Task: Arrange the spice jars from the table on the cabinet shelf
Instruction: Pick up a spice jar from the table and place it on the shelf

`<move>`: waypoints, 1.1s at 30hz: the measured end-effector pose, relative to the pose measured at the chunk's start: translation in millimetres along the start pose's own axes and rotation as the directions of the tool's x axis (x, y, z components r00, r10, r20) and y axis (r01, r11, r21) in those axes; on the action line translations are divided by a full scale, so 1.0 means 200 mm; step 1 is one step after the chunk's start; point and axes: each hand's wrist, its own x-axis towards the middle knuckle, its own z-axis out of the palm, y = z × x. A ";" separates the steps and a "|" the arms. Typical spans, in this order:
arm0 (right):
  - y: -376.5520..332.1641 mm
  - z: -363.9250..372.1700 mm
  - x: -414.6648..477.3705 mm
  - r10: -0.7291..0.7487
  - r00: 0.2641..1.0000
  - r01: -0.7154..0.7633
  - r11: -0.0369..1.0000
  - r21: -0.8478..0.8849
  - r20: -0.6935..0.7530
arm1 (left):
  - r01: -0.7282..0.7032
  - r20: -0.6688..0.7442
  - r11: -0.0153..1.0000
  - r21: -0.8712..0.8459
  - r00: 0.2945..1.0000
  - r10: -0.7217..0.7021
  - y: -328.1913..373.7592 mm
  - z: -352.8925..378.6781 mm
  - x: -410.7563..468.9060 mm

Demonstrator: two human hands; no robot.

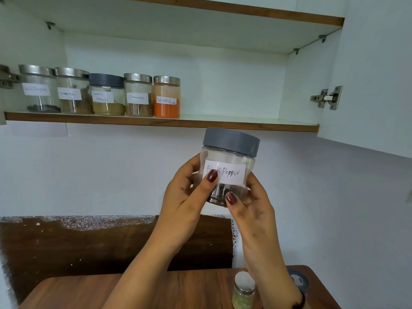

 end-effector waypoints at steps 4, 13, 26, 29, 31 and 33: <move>-0.01 0.01 0.09 -0.038 0.999 0.038 0.999 -0.030 0.012 | -0.024 -0.026 1.000 -0.004 0.999 0.023 -0.01 0.01 0.06; -0.03 0.01 0.38 -0.102 0.994 0.107 0.982 -0.156 0.044 | -0.110 -0.070 0.975 0.193 0.990 0.126 -0.08 -0.06 0.34; 0.02 0.11 0.93 -0.131 0.986 0.152 0.955 -0.253 0.099 | -0.207 -0.089 0.907 0.366 0.963 0.255 -0.15 -0.20 0.84; 0.03 0.14 1.06 -0.146 0.982 0.178 0.933 -0.312 0.123 | -0.198 -0.099 0.876 0.441 0.959 0.266 -0.20 -0.25 0.94; 0.03 0.16 1.13 -0.151 0.978 0.193 0.915 -0.354 0.143 | -0.193 -0.096 0.856 0.480 0.958 0.270 -0.22 -0.28 1.00; 0.03 0.18 1.19 -0.153 0.974 0.209 0.891 -0.402 0.167 | -0.183 -0.095 0.832 0.524 0.958 0.270 -0.24 -0.31 1.05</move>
